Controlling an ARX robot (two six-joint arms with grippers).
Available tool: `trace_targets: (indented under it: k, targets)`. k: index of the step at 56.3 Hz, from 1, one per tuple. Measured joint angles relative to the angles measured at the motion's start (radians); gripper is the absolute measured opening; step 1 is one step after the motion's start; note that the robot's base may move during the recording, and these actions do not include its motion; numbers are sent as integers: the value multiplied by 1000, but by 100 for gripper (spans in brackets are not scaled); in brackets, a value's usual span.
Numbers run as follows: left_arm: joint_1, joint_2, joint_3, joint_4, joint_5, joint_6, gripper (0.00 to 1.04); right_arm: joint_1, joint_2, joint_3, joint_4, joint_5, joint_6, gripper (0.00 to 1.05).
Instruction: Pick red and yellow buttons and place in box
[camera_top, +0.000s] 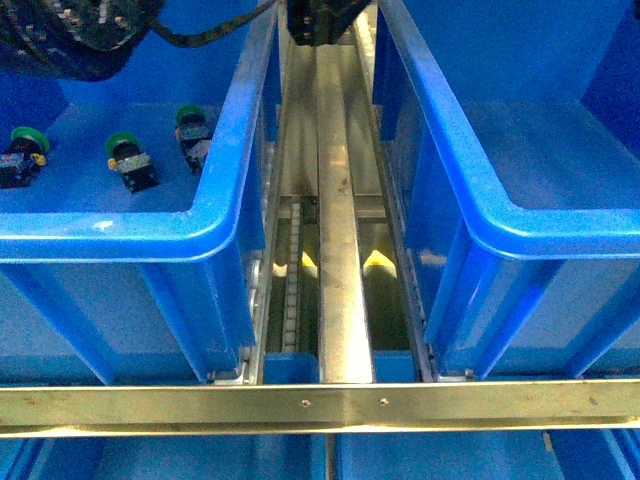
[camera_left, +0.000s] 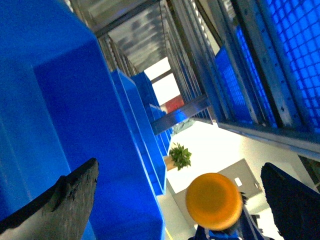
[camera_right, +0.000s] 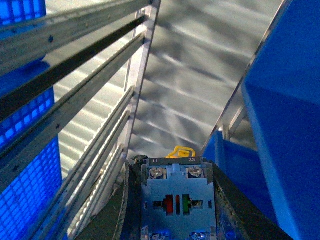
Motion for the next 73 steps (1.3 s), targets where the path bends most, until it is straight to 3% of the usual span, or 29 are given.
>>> trace_targets:
  k: [17,24,43,44,45,47,48,50,53,57,61,66,73]
  targets:
    - [115,-200,-151,32,-15,10,97,-77,-3,-10,-53,-24,-39,26]
    - [184,-296,-253,33,24,23,97,-93,-25,-12,-100,-27,-78,26]
    - [497,-641,-711,113,171,154,97,-123,-205,-2,-266,-153,-202,26]
    - [505,-672,-741,91,143,185,96,-132,-210,-2,-274,-166,-205,26]
    - [502,-713,-769,19,52,247,93,-140,-215,-2,-282,-181,-208,26]
    - [497,-863,-855,-237,-250,475,82,-167,-222,-1,-299,-215,-214,26]
    - [497,-919,-890,-312,-336,558,79,-181,-223,0,-310,-240,-217,26]
    - [496,-1030,-967,-430,-478,699,71,-196,-224,0,-319,-270,-222,26]
    - [490,-1165,-1063,-539,-599,890,62,-220,-226,1,-341,-313,-239,26]
    - [466,-1331,-1164,-652,-682,1031,52,-253,-233,7,-380,-377,-274,26]
    - [385,-1531,-1249,-795,-775,1125,39,-276,-239,22,-437,-433,-334,26]
    - [344,-1774,-1303,-995,-783,1186,25,-293,-250,27,-486,-480,-398,26]
    - [340,-1973,-1341,-1049,-798,1213,5,-324,-277,29,-536,-520,-498,26]
